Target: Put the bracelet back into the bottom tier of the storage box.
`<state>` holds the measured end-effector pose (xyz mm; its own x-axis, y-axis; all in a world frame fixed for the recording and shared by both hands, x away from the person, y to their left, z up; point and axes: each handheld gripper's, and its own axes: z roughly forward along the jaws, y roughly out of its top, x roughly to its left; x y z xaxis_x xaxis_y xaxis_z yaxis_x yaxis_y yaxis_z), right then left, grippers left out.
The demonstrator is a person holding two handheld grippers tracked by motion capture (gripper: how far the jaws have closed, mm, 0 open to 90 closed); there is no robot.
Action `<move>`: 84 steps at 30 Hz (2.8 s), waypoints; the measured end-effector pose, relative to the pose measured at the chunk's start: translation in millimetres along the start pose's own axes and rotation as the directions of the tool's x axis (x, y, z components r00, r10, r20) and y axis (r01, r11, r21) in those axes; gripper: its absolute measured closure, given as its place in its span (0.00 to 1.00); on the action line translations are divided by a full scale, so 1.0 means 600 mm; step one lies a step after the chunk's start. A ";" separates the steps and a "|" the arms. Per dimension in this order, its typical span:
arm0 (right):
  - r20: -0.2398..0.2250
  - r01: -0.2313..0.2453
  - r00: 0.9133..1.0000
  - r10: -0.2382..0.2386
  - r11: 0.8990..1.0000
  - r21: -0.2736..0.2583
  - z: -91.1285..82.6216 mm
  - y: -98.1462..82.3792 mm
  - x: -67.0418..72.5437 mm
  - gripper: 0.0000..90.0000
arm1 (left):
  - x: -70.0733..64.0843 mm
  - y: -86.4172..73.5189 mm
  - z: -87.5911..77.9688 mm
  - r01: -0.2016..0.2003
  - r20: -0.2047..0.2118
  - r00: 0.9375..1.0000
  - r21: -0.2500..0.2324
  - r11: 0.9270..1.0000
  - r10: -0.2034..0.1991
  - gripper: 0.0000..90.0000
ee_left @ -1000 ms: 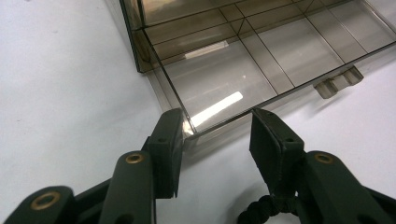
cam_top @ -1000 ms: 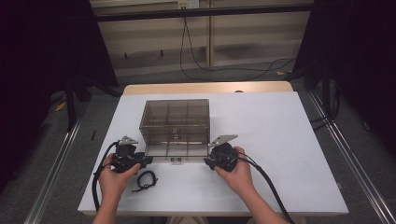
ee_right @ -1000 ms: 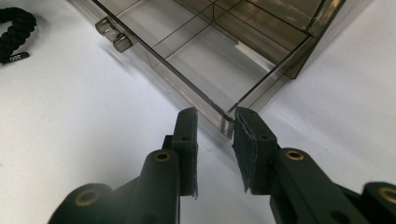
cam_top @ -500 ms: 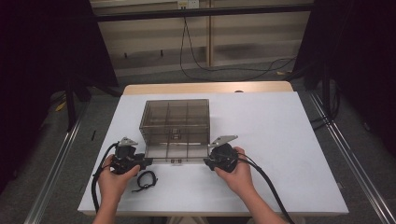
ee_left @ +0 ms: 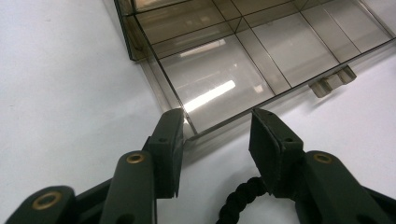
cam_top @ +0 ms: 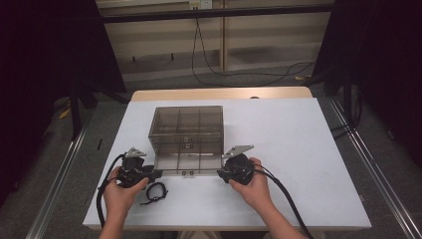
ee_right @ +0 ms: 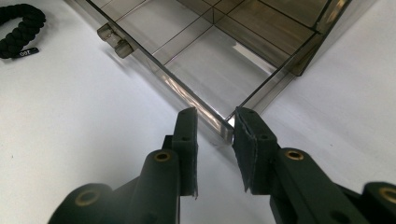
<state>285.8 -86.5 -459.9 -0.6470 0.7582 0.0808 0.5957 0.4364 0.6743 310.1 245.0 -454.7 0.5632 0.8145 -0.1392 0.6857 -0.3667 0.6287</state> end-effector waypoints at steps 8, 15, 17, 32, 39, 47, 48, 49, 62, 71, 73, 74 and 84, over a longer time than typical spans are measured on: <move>-0.009 -0.010 1.000 0.010 1.000 0.000 -0.002 -0.003 0.001 0.78 | -0.001 -0.003 -0.003 0.003 0.006 1.000 0.001 1.000 -0.003 0.62; -0.014 -0.009 1.000 0.009 1.000 0.004 -0.003 -0.005 0.001 0.78 | -0.003 -0.005 -0.004 -0.003 0.004 1.000 0.005 1.000 0.003 0.61; -0.017 -0.010 1.000 0.010 1.000 0.003 -0.004 -0.005 0.001 0.78 | -0.003 -0.005 -0.005 0.000 0.006 1.000 0.006 1.000 0.000 0.61; -0.041 -0.009 0.999 0.009 1.000 0.000 -0.007 -0.008 0.003 0.78 | -0.004 -0.009 -0.007 0.003 0.009 1.000 0.003 1.000 -0.003 0.61; -0.043 -0.017 0.999 0.017 1.000 0.000 -0.008 -0.010 0.005 0.79 | -0.007 -0.009 -0.008 0.003 0.003 1.000 0.007 1.000 -0.003 0.61; -0.046 -0.010 0.999 0.010 1.000 0.002 -0.009 -0.013 0.004 0.79 | -0.007 -0.010 -0.010 -0.005 0.003 1.000 0.013 1.000 0.005 0.61; -0.052 -0.014 0.999 0.014 1.000 0.000 -0.008 -0.013 0.004 0.79 | -0.007 -0.010 -0.010 -0.007 0.003 1.000 0.015 1.000 0.007 0.61; -0.052 -0.016 0.999 0.016 1.000 0.002 -0.009 -0.013 0.004 0.79 | -0.007 -0.011 -0.011 -0.007 0.004 1.000 0.015 1.000 0.007 0.61; -0.070 -0.002 0.998 0.004 1.000 0.020 -0.007 -0.020 0.007 0.79 | -0.009 -0.013 -0.013 -0.004 0.003 1.000 0.016 1.000 0.004 0.61; -0.073 0.002 0.997 -0.001 1.000 0.021 -0.008 -0.021 0.007 0.79 | -0.013 -0.016 -0.016 -0.007 0.000 1.000 0.018 1.000 0.007 0.61; -0.074 0.005 0.997 -0.003 1.000 0.021 -0.008 -0.021 0.008 0.79 | -0.013 -0.017 -0.016 -0.005 -0.001 1.000 0.016 1.000 0.005 0.61; -0.074 0.007 0.997 -0.005 1.000 0.022 -0.008 -0.021 0.008 0.79 | -0.013 -0.017 -0.017 -0.007 -0.002 1.000 0.018 1.000 0.007 0.61; -0.084 0.011 0.996 -0.010 1.000 0.017 -0.012 -0.020 0.006 0.79 | -0.013 -0.019 -0.018 0.002 0.002 1.000 0.013 1.000 -0.002 0.60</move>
<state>272.7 -92.3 -462.5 -0.6904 0.7106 0.1354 0.5962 0.4528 0.6630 293.3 247.8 -452.7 0.5627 0.8143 -0.1422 0.6928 -0.3708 0.6185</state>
